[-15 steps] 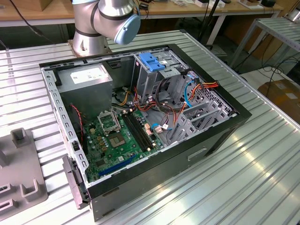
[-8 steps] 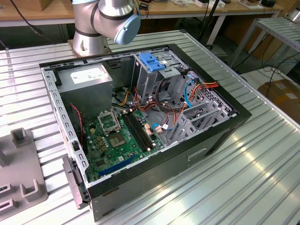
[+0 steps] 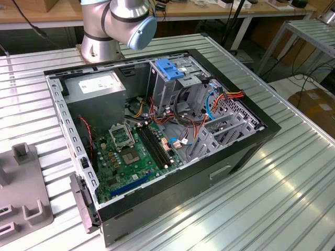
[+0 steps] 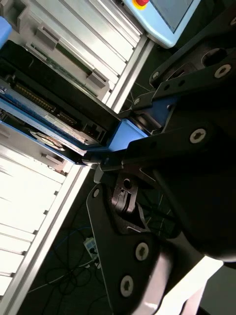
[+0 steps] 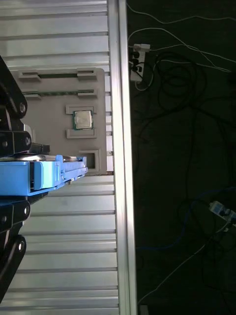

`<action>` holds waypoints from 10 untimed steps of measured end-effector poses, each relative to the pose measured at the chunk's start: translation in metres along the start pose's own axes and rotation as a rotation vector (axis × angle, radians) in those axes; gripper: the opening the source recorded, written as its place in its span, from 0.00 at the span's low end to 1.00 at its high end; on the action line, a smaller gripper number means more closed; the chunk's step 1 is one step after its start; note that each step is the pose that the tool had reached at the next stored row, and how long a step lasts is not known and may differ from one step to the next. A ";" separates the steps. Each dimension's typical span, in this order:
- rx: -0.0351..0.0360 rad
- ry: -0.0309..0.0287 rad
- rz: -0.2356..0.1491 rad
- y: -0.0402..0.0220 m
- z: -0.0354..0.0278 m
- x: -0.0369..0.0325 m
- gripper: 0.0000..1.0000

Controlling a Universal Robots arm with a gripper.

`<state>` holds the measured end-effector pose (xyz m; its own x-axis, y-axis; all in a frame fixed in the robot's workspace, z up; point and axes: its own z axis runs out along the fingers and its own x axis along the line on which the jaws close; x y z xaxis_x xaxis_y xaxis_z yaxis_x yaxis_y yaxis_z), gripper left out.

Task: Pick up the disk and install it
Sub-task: 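Pick up the disk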

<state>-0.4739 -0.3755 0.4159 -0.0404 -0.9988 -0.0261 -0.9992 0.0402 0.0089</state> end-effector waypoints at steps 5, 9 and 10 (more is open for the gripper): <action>-0.0001 0.0000 0.000 0.0001 -0.0104 -0.0003 0.37; -0.0002 0.0000 0.000 0.0001 -0.0164 -0.0004 0.37; -0.0002 0.0000 0.000 0.0002 -0.0181 -0.0005 0.37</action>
<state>-0.4739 -0.3755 0.4340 -0.0405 -0.9988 -0.0261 -0.9991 0.0402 0.0091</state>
